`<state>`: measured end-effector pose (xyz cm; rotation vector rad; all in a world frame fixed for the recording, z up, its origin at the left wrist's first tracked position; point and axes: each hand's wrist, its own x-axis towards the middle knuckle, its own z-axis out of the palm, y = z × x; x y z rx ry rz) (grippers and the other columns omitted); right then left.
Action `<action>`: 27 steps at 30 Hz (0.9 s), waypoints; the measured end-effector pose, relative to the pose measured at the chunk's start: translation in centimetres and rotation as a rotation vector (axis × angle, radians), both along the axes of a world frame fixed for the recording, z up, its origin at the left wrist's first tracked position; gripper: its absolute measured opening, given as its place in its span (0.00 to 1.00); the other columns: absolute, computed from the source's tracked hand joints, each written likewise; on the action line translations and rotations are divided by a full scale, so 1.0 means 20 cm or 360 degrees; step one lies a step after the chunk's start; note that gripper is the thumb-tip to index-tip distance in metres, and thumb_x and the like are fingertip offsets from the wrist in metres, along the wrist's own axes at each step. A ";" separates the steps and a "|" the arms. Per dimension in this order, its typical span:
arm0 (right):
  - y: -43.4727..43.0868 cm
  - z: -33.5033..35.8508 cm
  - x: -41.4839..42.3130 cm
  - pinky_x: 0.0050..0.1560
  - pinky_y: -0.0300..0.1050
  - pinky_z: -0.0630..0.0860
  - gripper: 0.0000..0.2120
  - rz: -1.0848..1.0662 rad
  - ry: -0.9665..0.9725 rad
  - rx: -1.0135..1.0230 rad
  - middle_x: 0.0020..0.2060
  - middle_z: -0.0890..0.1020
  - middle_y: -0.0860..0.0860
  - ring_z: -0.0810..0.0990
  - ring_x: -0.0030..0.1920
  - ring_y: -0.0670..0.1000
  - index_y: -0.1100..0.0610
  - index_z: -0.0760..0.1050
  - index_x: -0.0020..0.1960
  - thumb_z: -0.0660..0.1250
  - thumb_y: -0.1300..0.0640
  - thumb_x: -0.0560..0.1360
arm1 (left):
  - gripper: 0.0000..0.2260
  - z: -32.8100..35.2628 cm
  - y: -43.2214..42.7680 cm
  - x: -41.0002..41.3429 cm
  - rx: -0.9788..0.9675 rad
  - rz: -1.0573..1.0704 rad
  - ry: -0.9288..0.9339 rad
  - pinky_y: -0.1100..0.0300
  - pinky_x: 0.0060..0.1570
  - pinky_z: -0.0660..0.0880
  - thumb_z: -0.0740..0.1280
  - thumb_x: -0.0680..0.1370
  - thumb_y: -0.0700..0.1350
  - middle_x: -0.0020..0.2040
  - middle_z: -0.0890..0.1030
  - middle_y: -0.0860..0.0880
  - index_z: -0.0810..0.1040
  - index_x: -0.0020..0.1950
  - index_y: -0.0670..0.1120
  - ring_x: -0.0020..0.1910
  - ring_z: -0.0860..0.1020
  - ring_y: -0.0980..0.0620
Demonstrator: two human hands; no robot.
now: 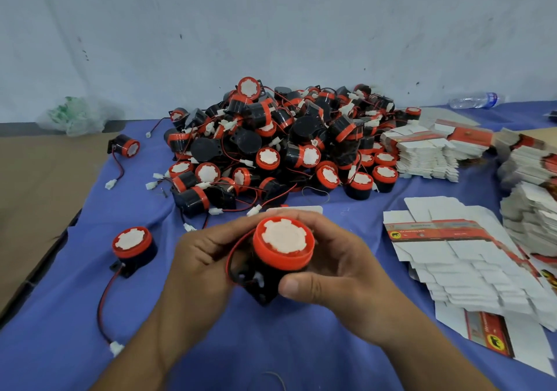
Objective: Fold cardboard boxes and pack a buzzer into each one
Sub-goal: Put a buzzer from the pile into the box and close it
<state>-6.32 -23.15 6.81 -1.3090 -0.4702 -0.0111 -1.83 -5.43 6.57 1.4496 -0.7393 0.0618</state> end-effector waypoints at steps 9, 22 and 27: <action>-0.03 0.00 0.01 0.56 0.41 0.76 0.25 -0.0693 -0.0238 -0.1029 0.58 0.77 0.40 0.77 0.58 0.47 0.41 0.76 0.68 0.74 0.46 0.72 | 0.30 -0.01 -0.02 0.00 0.0201 -0.0033 0.0212 0.68 0.54 0.76 0.77 0.67 0.45 0.60 0.81 0.58 0.73 0.67 0.53 0.60 0.80 0.57; -0.12 0.03 0.01 0.48 0.40 0.80 0.20 -0.0732 -0.0030 -0.0742 0.59 0.78 0.37 0.81 0.54 0.44 0.42 0.72 0.68 0.68 0.54 0.78 | 0.26 -0.07 0.05 0.07 0.0005 -0.0140 0.0381 0.62 0.57 0.76 0.77 0.68 0.60 0.63 0.81 0.49 0.79 0.65 0.57 0.64 0.78 0.48; -0.12 0.03 0.00 0.46 0.35 0.75 0.10 -0.0770 -0.0131 -0.1038 0.47 0.81 0.35 0.80 0.46 0.43 0.44 0.80 0.59 0.68 0.55 0.79 | 0.27 -0.05 0.05 0.05 -0.0128 -0.0489 0.0553 0.56 0.57 0.77 0.78 0.69 0.55 0.64 0.80 0.42 0.78 0.66 0.49 0.64 0.78 0.42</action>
